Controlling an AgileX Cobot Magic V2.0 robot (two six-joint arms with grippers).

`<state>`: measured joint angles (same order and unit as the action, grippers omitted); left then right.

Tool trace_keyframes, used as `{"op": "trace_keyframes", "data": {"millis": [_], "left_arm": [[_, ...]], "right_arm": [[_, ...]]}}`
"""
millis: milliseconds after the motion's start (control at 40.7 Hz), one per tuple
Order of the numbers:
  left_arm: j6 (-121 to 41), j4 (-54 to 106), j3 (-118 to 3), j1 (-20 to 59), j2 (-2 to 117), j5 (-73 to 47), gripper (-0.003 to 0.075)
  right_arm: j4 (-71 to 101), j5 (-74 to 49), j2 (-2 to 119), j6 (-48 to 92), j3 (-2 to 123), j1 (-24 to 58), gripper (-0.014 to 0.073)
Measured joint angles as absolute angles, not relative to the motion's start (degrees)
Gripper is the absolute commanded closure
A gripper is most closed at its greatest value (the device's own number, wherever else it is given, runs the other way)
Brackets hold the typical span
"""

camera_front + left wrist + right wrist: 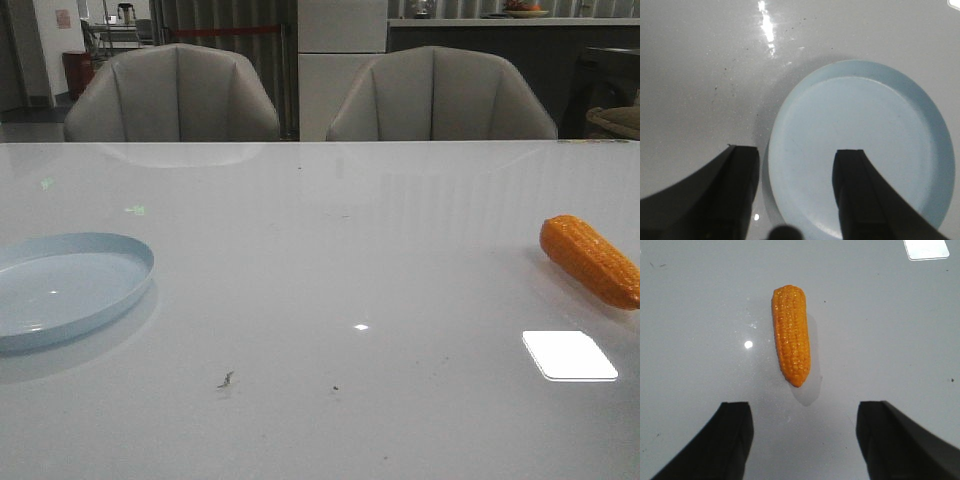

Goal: Place corn on plate with both arms

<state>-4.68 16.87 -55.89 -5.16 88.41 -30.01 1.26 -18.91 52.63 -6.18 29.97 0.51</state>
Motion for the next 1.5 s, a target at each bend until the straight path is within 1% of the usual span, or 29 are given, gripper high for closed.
{"op": "trace_keyframes", "data": {"millis": [172,319,761,835,884,1056,1105,1498], "left_arm": [[-4.7,16.9,-61.2,-5.2,96.8,-31.7,0.0311],[-4.7,16.9,-62.1,-5.2,100.8,-32.1,0.0311],[-4.7,16.9,-62.5,-5.2,106.3,-32.1,0.0316],[-4.7,16.9,-62.5,-5.2,106.8,-32.1,0.0346],[-4.7,16.9,-62.5,-5.2,107.0,-31.9,0.0386],[-4.7,16.9,-62.6,-5.2,107.2,-31.5,0.0591],[-4.7,16.9,-62.6,-5.2,107.3,-31.3,0.0629],[-5.0,17.2,-63.0,-5.2,107.3,-30.7,0.0627]], "right_arm": [[1.3,-18.9,52.6,-6.2,30.0,0.5,0.0043],[1.3,-18.9,52.6,-6.2,30.0,0.5,0.0043],[1.3,-18.9,52.6,-6.2,30.0,0.5,0.0043],[1.3,-18.9,52.6,-6.2,30.0,0.5,0.0043],[1.3,-18.9,52.6,-6.2,30.0,0.5,0.0043],[1.3,-18.9,52.6,-6.2,30.0,0.5,0.0043],[1.3,-18.9,52.6,-6.2,30.0,0.5,0.0043],[1.3,-18.9,52.6,-6.2,30.0,0.5,0.0043]]}}
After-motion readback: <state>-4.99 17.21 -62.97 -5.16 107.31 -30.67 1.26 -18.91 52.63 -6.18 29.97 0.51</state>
